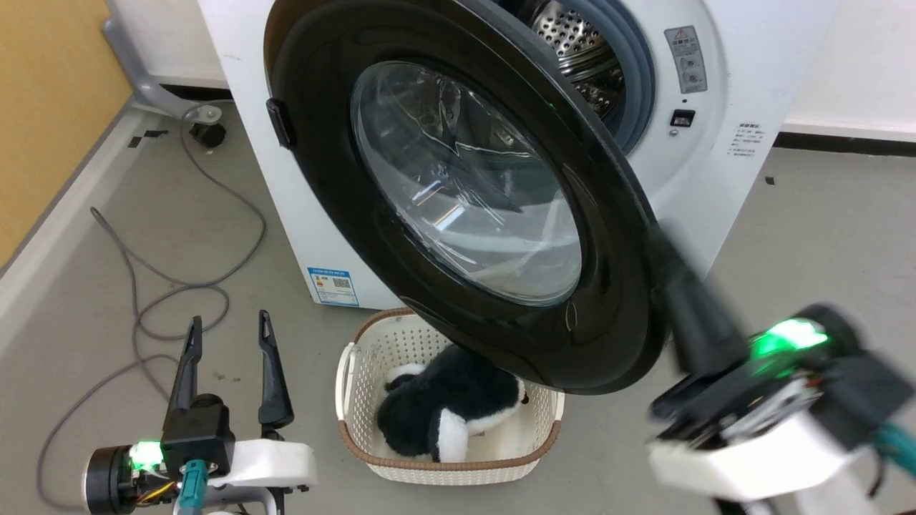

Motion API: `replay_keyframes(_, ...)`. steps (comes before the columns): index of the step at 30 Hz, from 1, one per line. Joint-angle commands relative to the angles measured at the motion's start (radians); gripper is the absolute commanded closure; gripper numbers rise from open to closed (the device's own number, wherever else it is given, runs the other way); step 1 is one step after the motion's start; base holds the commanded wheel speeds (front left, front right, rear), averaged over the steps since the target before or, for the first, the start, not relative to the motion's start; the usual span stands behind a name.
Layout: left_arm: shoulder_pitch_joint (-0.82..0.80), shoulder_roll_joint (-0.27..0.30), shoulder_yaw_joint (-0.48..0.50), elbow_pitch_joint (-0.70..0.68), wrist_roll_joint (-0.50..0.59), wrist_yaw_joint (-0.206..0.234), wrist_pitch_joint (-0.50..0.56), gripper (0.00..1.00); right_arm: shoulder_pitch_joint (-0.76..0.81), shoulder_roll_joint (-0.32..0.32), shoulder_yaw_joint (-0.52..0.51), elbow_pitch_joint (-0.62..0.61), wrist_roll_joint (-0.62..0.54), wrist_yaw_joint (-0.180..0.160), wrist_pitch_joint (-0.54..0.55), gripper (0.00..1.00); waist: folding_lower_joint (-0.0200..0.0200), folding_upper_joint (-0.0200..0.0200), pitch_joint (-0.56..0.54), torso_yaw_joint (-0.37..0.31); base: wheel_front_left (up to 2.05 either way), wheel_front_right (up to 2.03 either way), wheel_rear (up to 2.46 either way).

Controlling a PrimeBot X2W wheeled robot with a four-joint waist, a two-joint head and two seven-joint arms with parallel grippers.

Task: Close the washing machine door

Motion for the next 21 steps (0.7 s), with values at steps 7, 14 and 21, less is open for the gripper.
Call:
replay_keyframes(7,0.007,-0.041,0.023,-0.012,0.029,-0.044,-0.004,0.0,-0.02,-0.138,0.235,0.173,0.064,0.001,-0.004,1.0,0.0,0.0,0.024,-0.003,0.0,0.0,0.0)
replay_keyframes(14,-0.014,-0.073,0.035,-0.018,0.051,-0.071,-0.004,0.0,-0.039,-0.191,0.235,0.346,0.054,0.001,-0.004,1.0,0.0,0.0,0.064,-0.008,0.0,0.0,0.0)
replay_keyframes(21,-0.054,-0.097,0.031,-0.025,0.071,-0.097,-0.004,0.0,-0.09,-0.182,0.098,0.476,0.047,0.001,-0.004,1.0,0.0,0.0,0.122,-0.001,0.0,0.0,0.0)
